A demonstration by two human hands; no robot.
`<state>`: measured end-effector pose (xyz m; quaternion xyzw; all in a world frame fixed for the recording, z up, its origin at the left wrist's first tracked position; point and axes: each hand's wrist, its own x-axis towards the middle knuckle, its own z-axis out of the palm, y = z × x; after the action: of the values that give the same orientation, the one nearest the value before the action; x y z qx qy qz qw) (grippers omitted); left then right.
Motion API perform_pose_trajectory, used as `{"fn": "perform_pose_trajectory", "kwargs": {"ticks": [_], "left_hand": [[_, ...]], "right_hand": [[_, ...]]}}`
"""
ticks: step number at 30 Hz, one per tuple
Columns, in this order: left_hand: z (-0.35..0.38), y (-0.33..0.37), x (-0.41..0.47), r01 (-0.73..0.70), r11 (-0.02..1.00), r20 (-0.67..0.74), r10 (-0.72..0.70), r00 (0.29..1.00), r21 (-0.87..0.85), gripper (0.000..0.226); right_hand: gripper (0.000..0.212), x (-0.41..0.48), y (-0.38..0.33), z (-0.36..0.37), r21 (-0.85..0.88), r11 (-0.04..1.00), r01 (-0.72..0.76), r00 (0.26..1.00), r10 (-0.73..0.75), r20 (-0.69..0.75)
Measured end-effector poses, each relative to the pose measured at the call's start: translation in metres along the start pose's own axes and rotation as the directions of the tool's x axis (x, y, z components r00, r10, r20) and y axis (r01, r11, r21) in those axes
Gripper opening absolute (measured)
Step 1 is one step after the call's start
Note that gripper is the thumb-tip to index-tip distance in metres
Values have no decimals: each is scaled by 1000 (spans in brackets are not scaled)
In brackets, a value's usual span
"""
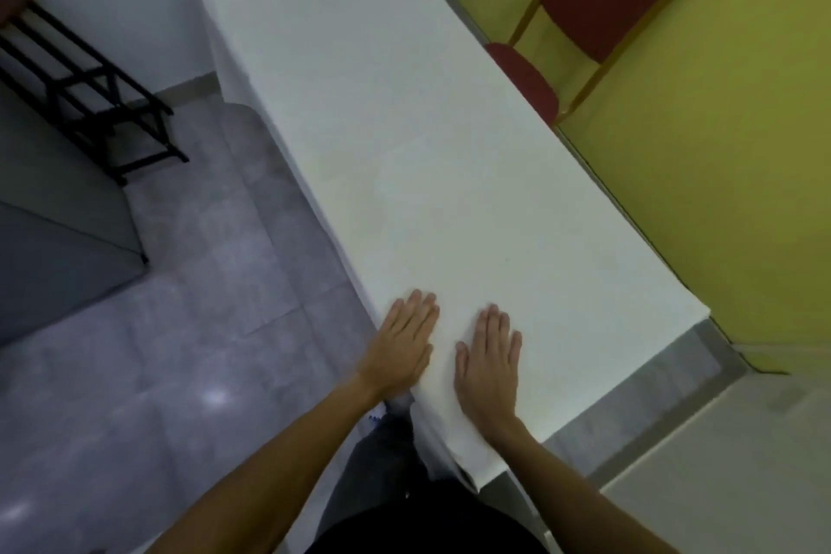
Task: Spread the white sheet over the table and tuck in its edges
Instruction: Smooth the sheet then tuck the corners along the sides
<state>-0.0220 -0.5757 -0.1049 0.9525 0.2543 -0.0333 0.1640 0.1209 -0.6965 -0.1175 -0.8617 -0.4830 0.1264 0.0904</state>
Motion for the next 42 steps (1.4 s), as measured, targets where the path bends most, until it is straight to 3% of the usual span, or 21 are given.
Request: {"fn": "perform_pose_trajectory", "kwargs": {"ticks": [3, 11, 14, 20, 24, 31, 35, 39, 42], "left_hand": [[7, 7, 9, -148, 988, 23, 147, 989, 37, 57], [10, 1, 21, -293, 951, 105, 283, 953, 96, 53], [-3, -3, 28, -336, 941, 134, 329, 935, 29, 54], [-17, -52, 60, -497, 867, 175, 484, 857, 32, 54], [-33, -107, 100, -563, 824, 192, 544, 816, 58, 64], [-101, -274, 186, -483, 866, 237, 445, 863, 132, 73], [-135, -343, 220, -340, 927, 247, 295, 923, 162, 82], [-129, -310, 216, -428, 903, 229, 409, 883, 38, 75], [-100, -244, 196, -591, 805, 225, 584, 780, -42, 63]], "right_hand": [[60, -20, -17, 11, 52, 992, -119, 992, 121, -43], [61, -16, -35, 23, 27, 957, -289, 953, 291, -85], [64, -12, -48, 21, 85, 916, -392, 916, 398, -62], [64, 22, -86, 27, 162, 855, -493, 861, 506, -46], [73, 36, -99, 35, 57, 817, -574, 813, 577, -81], [86, 41, -105, 33, -3, 789, -614, 789, 613, -44], [87, 45, -110, 33, 1, 770, -638, 768, 635, -84], [81, 97, -145, 29, 106, 692, -714, 673, 720, -167], [63, 163, -179, 34, 172, 775, -608, 738, 632, -238]]}}
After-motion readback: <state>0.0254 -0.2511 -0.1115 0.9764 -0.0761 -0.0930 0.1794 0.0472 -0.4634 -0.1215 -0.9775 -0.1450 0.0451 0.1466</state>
